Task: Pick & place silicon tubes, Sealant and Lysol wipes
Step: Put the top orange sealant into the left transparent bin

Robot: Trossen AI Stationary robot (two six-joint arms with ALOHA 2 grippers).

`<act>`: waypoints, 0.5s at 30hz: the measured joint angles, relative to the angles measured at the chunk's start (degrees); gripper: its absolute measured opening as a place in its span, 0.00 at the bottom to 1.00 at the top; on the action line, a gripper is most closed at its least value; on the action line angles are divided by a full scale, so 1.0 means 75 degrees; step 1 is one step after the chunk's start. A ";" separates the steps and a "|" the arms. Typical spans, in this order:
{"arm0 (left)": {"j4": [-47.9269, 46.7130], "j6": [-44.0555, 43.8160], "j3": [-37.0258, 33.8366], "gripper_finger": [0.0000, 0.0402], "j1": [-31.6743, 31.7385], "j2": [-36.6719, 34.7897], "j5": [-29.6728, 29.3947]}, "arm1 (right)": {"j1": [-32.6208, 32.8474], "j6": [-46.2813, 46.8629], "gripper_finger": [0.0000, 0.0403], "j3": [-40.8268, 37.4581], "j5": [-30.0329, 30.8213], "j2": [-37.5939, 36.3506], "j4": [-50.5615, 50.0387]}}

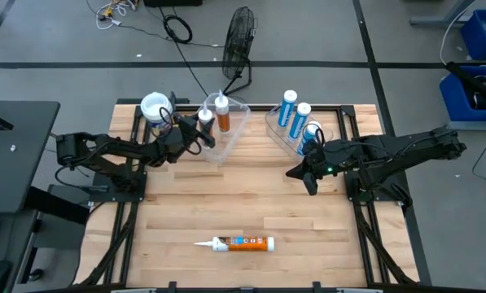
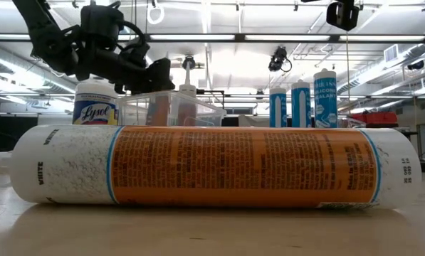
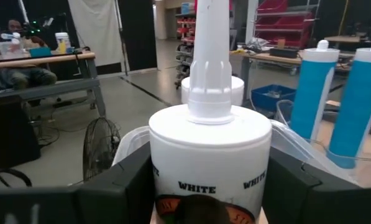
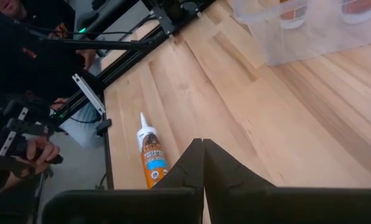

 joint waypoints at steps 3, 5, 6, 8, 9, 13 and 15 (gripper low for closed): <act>0.0000 -0.0079 0.0000 0.57 0.0078 0.0000 0.0304 | 0.0000 0.0012 0.01 0.0000 0.0000 0.0002 0.0015; -0.0006 -0.0117 0.0000 0.57 0.0077 0.0000 0.0330 | 0.0000 0.0012 0.01 0.0000 0.0001 0.0001 0.0015; -0.0011 -0.0117 0.0000 0.56 0.0076 0.0000 0.0333 | 0.0000 0.0012 0.01 0.0000 0.0001 0.0003 0.0015; -0.0037 -0.0142 0.0002 0.56 0.0076 0.0000 0.0342 | 0.0000 0.0009 0.01 0.0000 0.0001 0.0000 0.0018; -0.0059 -0.0140 0.0003 0.56 0.0076 0.0000 0.0342 | 0.0000 0.0009 0.01 0.0000 0.0001 0.0002 0.0018; -0.0166 -0.0140 0.0003 0.57 0.0076 0.0000 0.0337 | 0.0000 0.0009 0.01 0.0000 0.0004 0.0000 0.0018; -0.0202 -0.0147 0.0003 0.57 0.0076 0.0000 0.0339 | 0.0000 0.0009 0.01 0.0000 0.0004 0.0000 0.0018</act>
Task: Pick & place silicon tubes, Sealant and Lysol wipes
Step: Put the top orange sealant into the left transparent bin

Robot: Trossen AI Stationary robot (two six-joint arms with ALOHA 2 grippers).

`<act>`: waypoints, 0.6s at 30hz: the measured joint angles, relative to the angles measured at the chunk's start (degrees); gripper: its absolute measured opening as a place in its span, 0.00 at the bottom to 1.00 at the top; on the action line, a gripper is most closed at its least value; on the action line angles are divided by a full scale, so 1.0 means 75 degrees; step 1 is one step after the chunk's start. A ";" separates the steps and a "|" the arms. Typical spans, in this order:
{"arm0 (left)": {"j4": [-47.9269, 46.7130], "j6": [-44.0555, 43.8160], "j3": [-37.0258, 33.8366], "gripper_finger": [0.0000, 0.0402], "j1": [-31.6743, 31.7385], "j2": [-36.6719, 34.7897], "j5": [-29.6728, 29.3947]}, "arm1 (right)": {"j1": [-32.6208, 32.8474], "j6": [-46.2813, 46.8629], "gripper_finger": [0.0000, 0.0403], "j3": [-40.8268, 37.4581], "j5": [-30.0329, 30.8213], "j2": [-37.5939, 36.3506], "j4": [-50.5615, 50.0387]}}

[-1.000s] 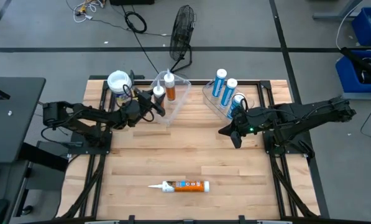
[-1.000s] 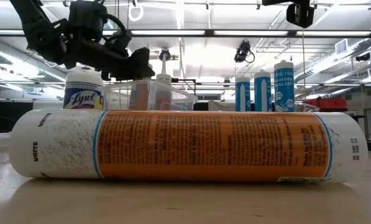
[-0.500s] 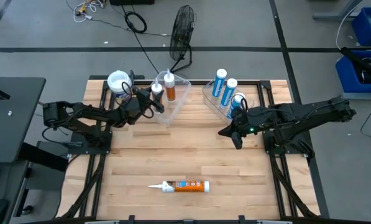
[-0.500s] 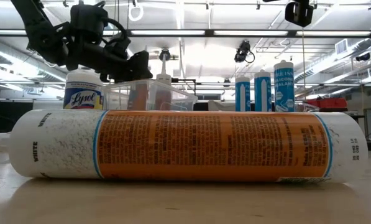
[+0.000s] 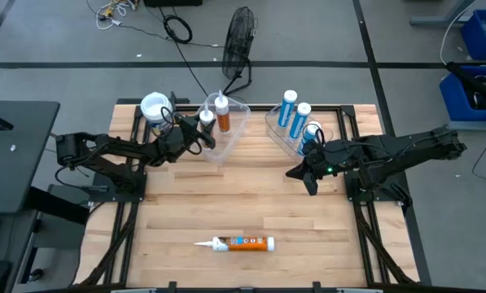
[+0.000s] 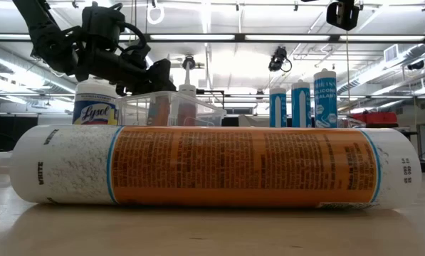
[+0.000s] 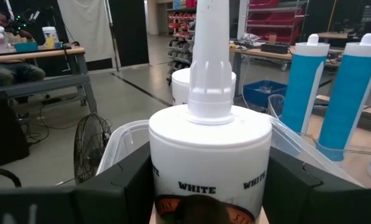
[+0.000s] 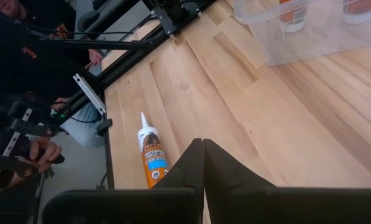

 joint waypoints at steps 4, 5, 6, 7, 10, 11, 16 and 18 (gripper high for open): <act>-0.0080 -0.0019 0.0009 0.57 0.0000 -0.0003 0.0000 | 0.0000 0.0000 0.01 0.0000 0.0002 0.0000 0.0000; -0.0093 -0.0019 0.0012 0.57 0.0000 -0.0003 0.0000 | 0.0000 0.0000 0.01 0.0000 0.0000 0.0000 0.0000; -0.0095 -0.0019 0.0012 0.57 0.0000 -0.0003 0.0000 | 0.0000 0.0000 0.01 0.0000 0.0000 0.0000 0.0000; -0.0100 -0.0019 0.0012 0.57 0.0000 -0.0003 0.0000 | -0.0002 0.0000 0.01 0.0000 0.0002 0.0000 0.0000; -0.0109 -0.0037 0.0012 0.59 0.0000 -0.0005 0.0000 | 0.0000 0.0000 0.01 0.0000 0.0003 0.0000 0.0000; -0.0114 -0.0056 0.0012 0.59 0.0000 -0.0006 -0.0003 | -0.0003 0.0000 0.01 0.0000 0.0003 0.0000 0.0001; -0.0172 -0.0094 0.0012 0.63 0.0000 -0.0006 -0.0001 | -0.0003 0.0000 0.01 0.0000 0.0003 0.0000 0.0003; -0.0152 -0.0101 0.0012 0.65 0.0000 -0.0006 -0.0003 | -0.0002 0.0003 0.01 0.0000 0.0003 0.0000 0.0003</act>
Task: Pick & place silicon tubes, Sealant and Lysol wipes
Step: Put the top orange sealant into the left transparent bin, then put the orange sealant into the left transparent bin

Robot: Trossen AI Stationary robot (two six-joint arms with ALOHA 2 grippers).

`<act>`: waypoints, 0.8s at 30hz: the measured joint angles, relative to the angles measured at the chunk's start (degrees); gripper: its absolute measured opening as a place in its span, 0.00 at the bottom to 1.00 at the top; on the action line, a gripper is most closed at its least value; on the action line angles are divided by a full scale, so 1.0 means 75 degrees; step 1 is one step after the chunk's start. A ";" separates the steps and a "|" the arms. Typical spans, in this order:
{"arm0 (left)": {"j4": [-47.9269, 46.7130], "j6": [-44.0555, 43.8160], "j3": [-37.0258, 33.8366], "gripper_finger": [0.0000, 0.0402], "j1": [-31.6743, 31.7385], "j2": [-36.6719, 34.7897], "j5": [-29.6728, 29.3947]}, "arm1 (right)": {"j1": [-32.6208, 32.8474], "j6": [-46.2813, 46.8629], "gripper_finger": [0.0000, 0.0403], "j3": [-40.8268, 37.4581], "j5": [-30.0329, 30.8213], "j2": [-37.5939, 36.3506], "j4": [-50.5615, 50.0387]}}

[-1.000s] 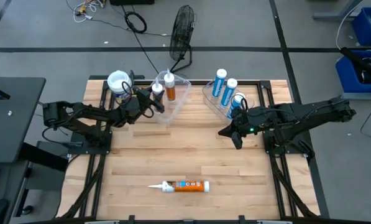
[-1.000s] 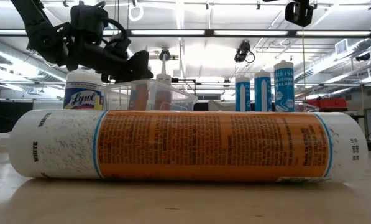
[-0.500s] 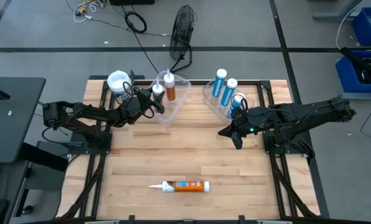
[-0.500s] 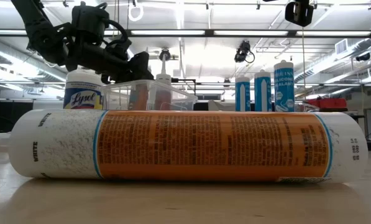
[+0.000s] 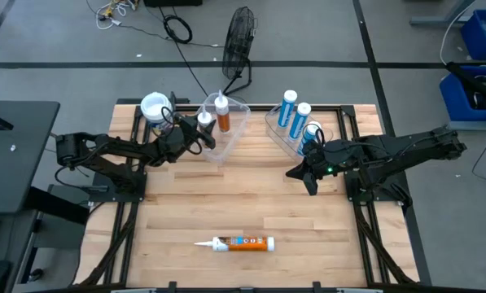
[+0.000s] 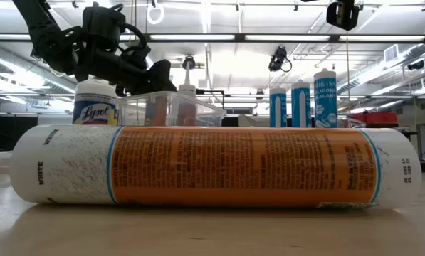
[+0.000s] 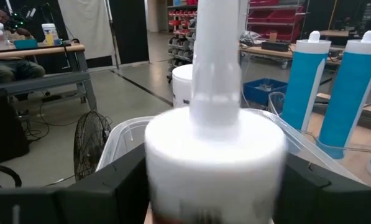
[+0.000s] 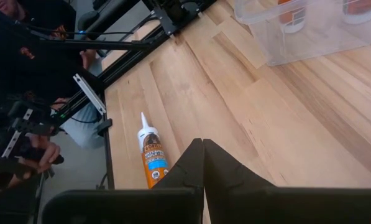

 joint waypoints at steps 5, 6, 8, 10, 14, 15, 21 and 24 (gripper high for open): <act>0.0007 -0.0011 0.0000 0.70 0.0000 0.0000 0.0000 | -0.0001 -0.0002 0.01 0.0000 0.0000 0.0000 0.0061; 0.0007 -0.0013 0.0000 0.71 0.0000 0.0000 0.0000 | -0.0001 -0.0002 0.01 0.0000 0.0000 0.0000 0.0067; 0.0020 -0.0014 -0.0002 0.74 0.0000 0.0000 0.0000 | -0.0001 -0.0012 0.01 0.0000 0.0000 -0.0003 0.0067; 0.0071 -0.0014 -0.0003 0.78 0.0000 0.0000 0.0000 | -0.0001 -0.0032 0.01 0.0000 0.0000 -0.0003 0.0067; 0.0473 0.0224 -0.0003 0.84 -0.0078 -0.0008 -0.0019 | 0.0001 -0.0035 0.01 0.0000 0.0000 -0.0003 0.0064; 0.0595 0.0361 -0.0003 0.86 -0.0115 -0.0045 -0.0039 | 0.0000 -0.0040 0.01 0.0000 -0.0001 -0.0003 0.0064; 0.0856 0.1003 -0.0006 0.91 -0.0295 -0.0298 -0.0566 | -0.0001 -0.0200 0.01 0.0000 -0.0006 -0.0003 0.0061; 0.0817 0.1240 -0.0003 0.92 -0.0357 -0.0541 -0.0764 | -0.0001 -0.0231 0.01 0.0000 -0.0009 -0.0003 0.0064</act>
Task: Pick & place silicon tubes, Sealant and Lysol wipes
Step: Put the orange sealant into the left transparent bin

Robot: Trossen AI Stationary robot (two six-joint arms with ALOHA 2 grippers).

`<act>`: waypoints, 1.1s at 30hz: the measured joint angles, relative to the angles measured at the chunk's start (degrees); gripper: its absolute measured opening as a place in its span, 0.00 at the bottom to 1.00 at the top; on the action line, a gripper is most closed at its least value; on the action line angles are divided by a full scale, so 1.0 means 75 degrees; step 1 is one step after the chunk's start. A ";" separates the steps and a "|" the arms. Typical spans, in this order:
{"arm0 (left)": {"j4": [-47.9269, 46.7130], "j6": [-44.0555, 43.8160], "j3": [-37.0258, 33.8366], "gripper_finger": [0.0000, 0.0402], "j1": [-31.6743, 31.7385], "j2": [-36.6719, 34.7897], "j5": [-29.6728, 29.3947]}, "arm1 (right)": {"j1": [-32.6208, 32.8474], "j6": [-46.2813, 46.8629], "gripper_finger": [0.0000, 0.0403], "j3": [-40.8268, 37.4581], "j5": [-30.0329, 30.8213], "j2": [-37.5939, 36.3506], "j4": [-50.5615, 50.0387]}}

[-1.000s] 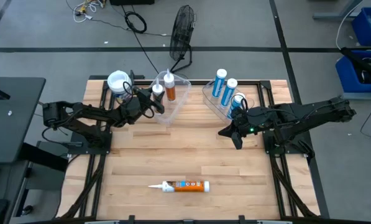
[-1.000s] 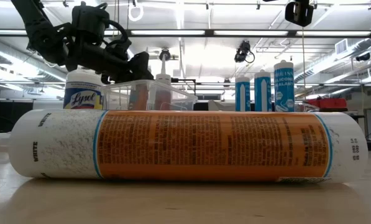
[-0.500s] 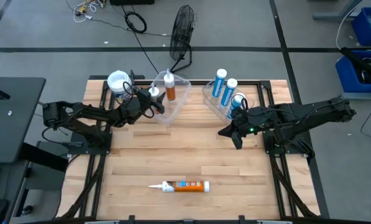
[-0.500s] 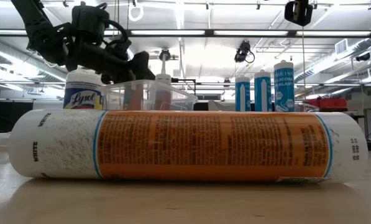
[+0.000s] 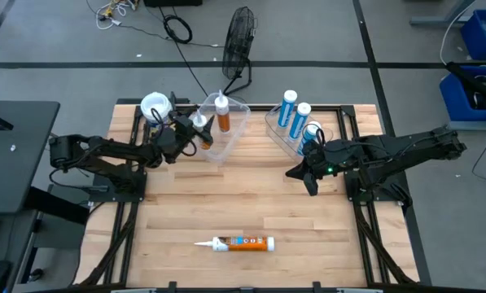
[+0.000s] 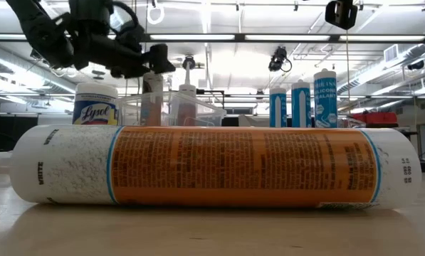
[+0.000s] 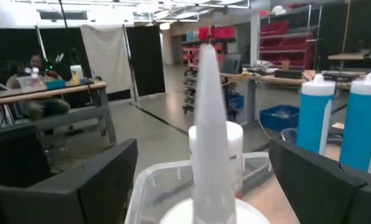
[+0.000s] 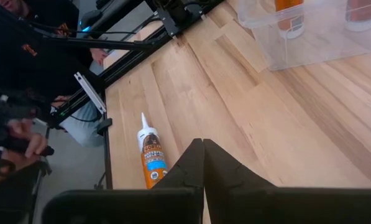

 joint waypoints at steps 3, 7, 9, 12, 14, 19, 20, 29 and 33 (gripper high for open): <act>0.0038 0.0360 0.0000 0.92 -0.0066 -0.0352 -0.0176 | 0.0000 -0.0032 0.01 0.0000 0.0000 0.0000 0.0000; 0.0018 0.0779 0.0000 0.92 -0.0101 -0.0854 -0.0268 | 0.0001 -0.0193 0.01 0.0000 -0.0006 0.0000 0.0003; 0.0030 0.0865 0.0000 0.92 -0.0111 -0.1168 -0.0239 | 0.0000 -0.0267 0.01 0.0000 -0.0009 0.0000 0.0022; 0.0090 0.0922 0.0043 0.92 -0.0290 -0.1705 -0.0146 | 0.0000 -0.0453 0.01 0.0000 -0.0012 0.0000 0.0105; 0.0093 0.1182 0.0233 0.92 -0.0579 -0.2081 -0.0127 | 0.0003 -0.0558 0.01 0.0000 -0.0013 0.0000 0.0150; -0.0506 0.2164 0.1125 0.92 -0.1741 -0.2751 -0.0119 | 0.0003 -0.0867 0.01 0.0000 -0.0013 0.0000 0.0274; -0.0822 0.2342 0.1395 0.92 -0.2031 -0.2833 -0.0202 | 0.0003 -0.0953 0.01 0.0000 -0.0013 0.0000 0.0281; -0.5669 0.1678 0.4486 0.92 -0.4451 -0.2590 -0.1362 | 0.0009 -0.1375 0.01 0.0000 -0.0049 0.0000 0.0328; -0.7918 0.0094 0.5610 0.91 -0.5309 -0.2111 -0.1451 | 0.0020 -0.1539 0.01 0.0000 -0.0317 0.0000 0.0332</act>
